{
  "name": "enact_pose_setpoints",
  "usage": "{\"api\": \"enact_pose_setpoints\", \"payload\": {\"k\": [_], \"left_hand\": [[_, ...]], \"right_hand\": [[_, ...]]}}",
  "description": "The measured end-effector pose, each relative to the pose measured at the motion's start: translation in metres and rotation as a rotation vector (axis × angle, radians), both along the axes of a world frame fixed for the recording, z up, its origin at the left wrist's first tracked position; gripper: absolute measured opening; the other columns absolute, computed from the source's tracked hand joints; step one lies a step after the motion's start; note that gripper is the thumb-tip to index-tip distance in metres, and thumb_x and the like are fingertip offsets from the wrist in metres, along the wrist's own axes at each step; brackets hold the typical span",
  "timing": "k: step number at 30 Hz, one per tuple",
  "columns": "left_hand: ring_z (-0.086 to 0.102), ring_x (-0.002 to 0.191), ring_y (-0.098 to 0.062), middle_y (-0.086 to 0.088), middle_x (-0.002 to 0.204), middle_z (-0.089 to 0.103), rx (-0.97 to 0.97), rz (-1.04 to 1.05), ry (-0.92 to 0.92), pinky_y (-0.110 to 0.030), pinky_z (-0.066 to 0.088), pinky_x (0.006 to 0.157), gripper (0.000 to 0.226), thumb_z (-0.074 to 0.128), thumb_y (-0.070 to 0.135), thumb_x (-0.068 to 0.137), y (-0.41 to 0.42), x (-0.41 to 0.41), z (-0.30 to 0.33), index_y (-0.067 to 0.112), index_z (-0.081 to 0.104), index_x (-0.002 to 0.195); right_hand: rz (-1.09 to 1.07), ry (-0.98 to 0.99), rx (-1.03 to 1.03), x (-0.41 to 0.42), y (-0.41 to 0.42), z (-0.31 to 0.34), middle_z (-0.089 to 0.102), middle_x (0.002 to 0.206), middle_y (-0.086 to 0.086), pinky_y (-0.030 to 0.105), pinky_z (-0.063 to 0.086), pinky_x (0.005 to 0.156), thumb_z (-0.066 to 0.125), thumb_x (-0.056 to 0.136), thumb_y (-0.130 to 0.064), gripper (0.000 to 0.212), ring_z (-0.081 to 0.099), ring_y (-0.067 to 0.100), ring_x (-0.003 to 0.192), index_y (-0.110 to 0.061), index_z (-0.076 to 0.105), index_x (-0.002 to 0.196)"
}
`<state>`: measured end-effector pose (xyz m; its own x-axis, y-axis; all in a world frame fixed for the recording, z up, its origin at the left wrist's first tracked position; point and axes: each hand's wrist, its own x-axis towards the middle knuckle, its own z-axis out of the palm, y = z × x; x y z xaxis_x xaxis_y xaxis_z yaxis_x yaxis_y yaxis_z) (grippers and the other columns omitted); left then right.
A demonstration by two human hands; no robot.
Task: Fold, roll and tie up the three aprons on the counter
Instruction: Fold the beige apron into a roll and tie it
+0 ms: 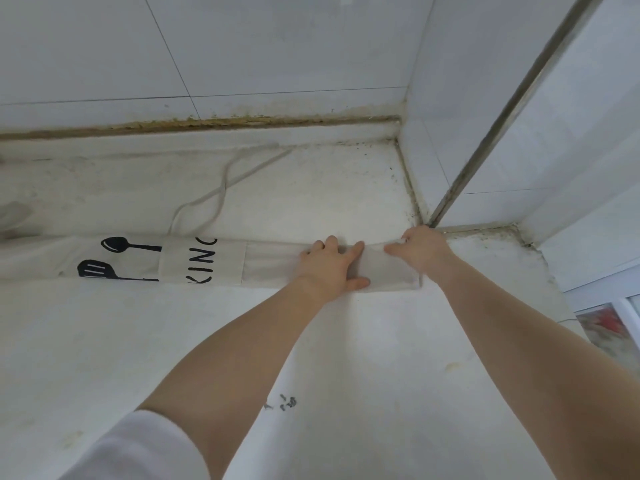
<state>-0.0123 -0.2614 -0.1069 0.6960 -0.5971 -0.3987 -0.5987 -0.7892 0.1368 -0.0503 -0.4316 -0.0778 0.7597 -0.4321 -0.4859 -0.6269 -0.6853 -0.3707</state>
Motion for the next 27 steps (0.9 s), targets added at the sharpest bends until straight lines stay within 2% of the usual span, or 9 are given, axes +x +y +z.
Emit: {"api": "enact_pose_setpoints", "payload": {"k": [3,6,9,11,12,14,18,24,27], "left_hand": [[0.036,0.119,-0.03,-0.011,0.133,0.032,-0.003,-0.005,0.007,-0.04,0.034,0.095,0.075,0.042,0.065,0.086,0.0,0.001,-0.001,0.038,0.009,0.148],[0.036,0.116,-0.031,-0.01,0.128,0.034,-0.02,-0.034,-0.03,-0.04,0.031,0.096,0.067,0.043,0.058,0.09,0.0,-0.001,-0.003,0.031,0.018,0.146],[0.044,0.109,-0.025,-0.004,0.11,0.045,-0.306,0.024,0.263,-0.038,0.035,0.093,0.035,0.048,0.035,0.09,0.016,0.006,-0.009,0.021,0.047,0.122],[0.051,0.085,-0.003,0.004,0.085,0.049,-0.592,0.09,0.496,-0.023,0.04,0.079,0.008,0.048,0.013,0.085,0.031,0.01,-0.003,0.02,0.05,0.088],[0.049,0.075,0.005,0.008,0.08,0.049,-0.634,0.078,0.514,-0.014,0.038,0.075,0.017,0.047,0.002,0.086,0.038,0.013,0.003,0.019,0.049,0.083],[0.05,0.075,0.002,0.004,0.084,0.056,-0.546,0.028,0.4,-0.01,0.036,0.07,0.018,0.046,-0.004,0.088,0.052,0.02,0.009,0.011,0.056,0.09],[0.054,0.092,-0.033,-0.019,0.096,0.058,-0.408,0.074,0.048,-0.036,0.039,0.079,0.02,0.042,0.011,0.095,0.089,0.041,-0.006,-0.001,0.057,0.098],[0.048,0.08,-0.023,-0.003,0.088,0.051,-0.497,0.102,0.197,-0.03,0.034,0.069,0.037,0.054,0.032,0.092,0.104,0.037,-0.006,0.009,0.044,0.119],[0.049,0.096,-0.023,-0.005,0.1,0.052,-0.398,-0.026,0.145,-0.026,0.03,0.077,0.044,0.065,0.037,0.084,0.099,0.037,-0.005,0.015,0.05,0.119]], "right_hand": [[-0.213,-0.104,0.501,0.008,0.011,0.015,0.045,0.063,0.008,0.027,0.031,0.05,0.063,0.086,-0.018,0.024,0.044,0.02,0.054,-0.009,0.048,0.07],[-0.288,-0.12,0.7,0.017,0.034,0.021,0.04,0.056,0.007,0.024,0.027,0.047,0.06,0.087,-0.011,0.024,0.035,0.016,0.047,-0.012,0.045,0.067],[-0.384,-0.107,0.889,0.028,0.068,0.019,0.04,0.057,0.006,0.022,0.029,0.044,0.06,0.089,-0.015,0.029,0.036,0.013,0.047,-0.013,0.043,0.065],[-0.398,-0.119,0.871,0.036,0.086,0.016,0.041,0.056,0.005,0.018,0.031,0.038,0.061,0.089,-0.018,0.03,0.038,0.013,0.046,-0.013,0.043,0.065],[-0.382,-0.132,0.822,0.04,0.092,0.013,0.042,0.055,0.005,0.019,0.031,0.038,0.06,0.088,-0.018,0.03,0.038,0.014,0.045,-0.012,0.044,0.064],[-0.336,-0.159,0.702,0.042,0.1,0.006,0.045,0.053,0.006,0.023,0.031,0.04,0.06,0.087,-0.021,0.03,0.04,0.017,0.045,-0.011,0.046,0.062],[-0.228,-0.122,0.655,0.039,0.113,-0.008,0.057,0.062,0.004,0.021,0.034,0.044,0.054,0.093,-0.02,0.029,0.052,0.014,0.051,-0.011,0.054,0.065],[0.073,0.0,0.362,0.04,0.118,-0.004,0.05,0.067,0.001,0.023,0.036,0.056,0.046,0.093,-0.009,0.023,0.048,0.018,0.064,-0.003,0.067,0.098],[0.263,0.032,0.266,0.041,0.117,0.001,0.058,0.08,0.001,0.025,0.037,0.066,0.053,0.092,-0.018,0.019,0.051,0.019,0.083,-0.011,0.07,0.096]]}}
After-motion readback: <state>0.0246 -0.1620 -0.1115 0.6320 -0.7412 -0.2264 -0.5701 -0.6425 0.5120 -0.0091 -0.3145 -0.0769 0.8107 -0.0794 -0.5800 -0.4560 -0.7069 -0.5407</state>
